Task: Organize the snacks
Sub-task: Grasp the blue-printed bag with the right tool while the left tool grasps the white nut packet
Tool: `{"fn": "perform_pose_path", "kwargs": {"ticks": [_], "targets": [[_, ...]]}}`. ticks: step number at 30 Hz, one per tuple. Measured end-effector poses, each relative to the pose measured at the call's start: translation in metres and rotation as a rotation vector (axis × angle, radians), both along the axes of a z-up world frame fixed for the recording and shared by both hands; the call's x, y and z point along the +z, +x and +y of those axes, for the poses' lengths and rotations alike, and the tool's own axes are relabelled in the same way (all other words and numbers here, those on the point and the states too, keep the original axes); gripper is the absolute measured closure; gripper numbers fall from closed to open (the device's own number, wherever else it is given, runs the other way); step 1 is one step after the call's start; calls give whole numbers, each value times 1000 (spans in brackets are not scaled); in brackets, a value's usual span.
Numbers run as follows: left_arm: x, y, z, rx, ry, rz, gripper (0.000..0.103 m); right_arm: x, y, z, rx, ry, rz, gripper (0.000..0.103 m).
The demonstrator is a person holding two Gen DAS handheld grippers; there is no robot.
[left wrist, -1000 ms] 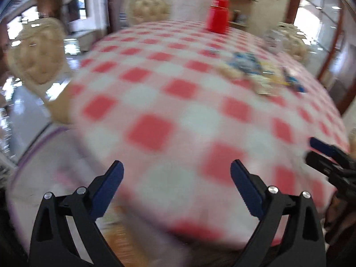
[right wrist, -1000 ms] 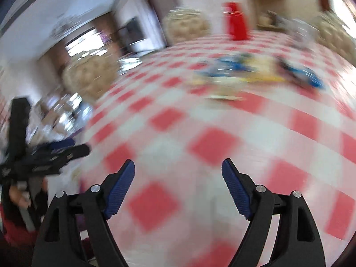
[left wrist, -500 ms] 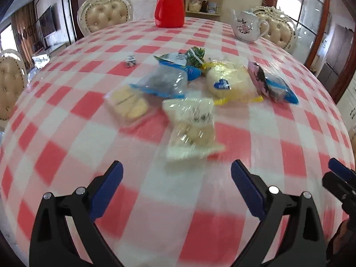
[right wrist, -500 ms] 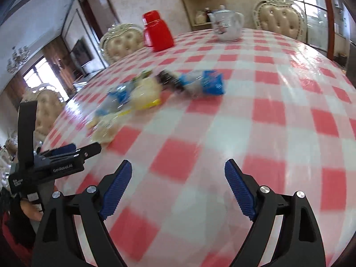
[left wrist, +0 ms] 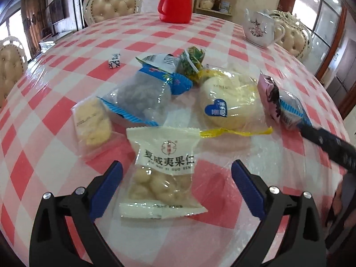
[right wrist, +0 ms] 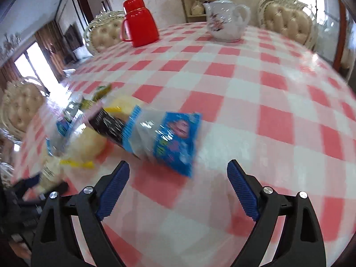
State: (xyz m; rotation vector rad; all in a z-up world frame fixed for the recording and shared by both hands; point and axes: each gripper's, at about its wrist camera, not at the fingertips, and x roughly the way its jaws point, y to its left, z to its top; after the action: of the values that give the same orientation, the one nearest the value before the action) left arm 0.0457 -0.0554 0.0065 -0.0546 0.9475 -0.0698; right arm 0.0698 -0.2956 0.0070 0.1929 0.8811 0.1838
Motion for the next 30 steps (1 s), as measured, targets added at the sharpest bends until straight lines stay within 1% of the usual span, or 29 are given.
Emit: {"fn": "perform_pose_path", "kwargs": {"ticks": [2, 4, 6, 9, 11, 14, 15, 16, 17, 18, 19, 21, 23, 24, 27, 30], "targets": [[0, -1, 3, -6, -28, -4, 2, -1, 9, 2, -4, 51, 11, 16], [0, -1, 5, -6, -48, -9, 2, -1, 19, 4, -30, 53, 19, 16], [0, -1, 4, -7, -40, -8, 2, 0, 28, 2, -55, 65, 12, 16], [-1, -1, 0, -12, -11, -1, 2, -4, 44, 4, -63, 90, 39, 16], [-2, -2, -2, -18, 8, 4, 2, -4, 51, 9, -62, 50, 40, 16], [-3, -2, -4, -25, 30, 10, 2, -6, 55, 25, -50, -77, 43, 17], [-3, -1, -4, -28, 37, 13, 2, -6, 53, 29, -40, -119, 41, 21], [-4, -1, -6, -39, 54, 19, 2, -7, 50, 32, -33, -169, 34, 29], [-4, -1, -7, -47, 64, 22, 2, -6, 43, 33, -25, -184, 24, 40], [-5, -1, -9, -57, 77, 26, 2, -5, 40, 31, -26, -188, 21, 48], [-5, -1, -10, -66, 92, 29, 2, -4, 35, 29, -25, -189, 16, 52], [-5, 0, -11, -71, 95, 31, 2, 2, 23, 21, -24, -170, -1, 53], [-5, 0, -10, -83, 96, 32, 2, 13, 9, 14, -39, -158, -40, 53], [-5, 1, -9, -88, 96, 33, 2, 21, 0, 11, -48, -154, -74, 53], [-6, 1, -9, -88, 97, 33, 2, 35, -22, 0, -79, -112, -135, 53], [-6, 3, -9, -84, 98, 33, 1, 41, -36, -7, -97, -75, -159, 53]]}}
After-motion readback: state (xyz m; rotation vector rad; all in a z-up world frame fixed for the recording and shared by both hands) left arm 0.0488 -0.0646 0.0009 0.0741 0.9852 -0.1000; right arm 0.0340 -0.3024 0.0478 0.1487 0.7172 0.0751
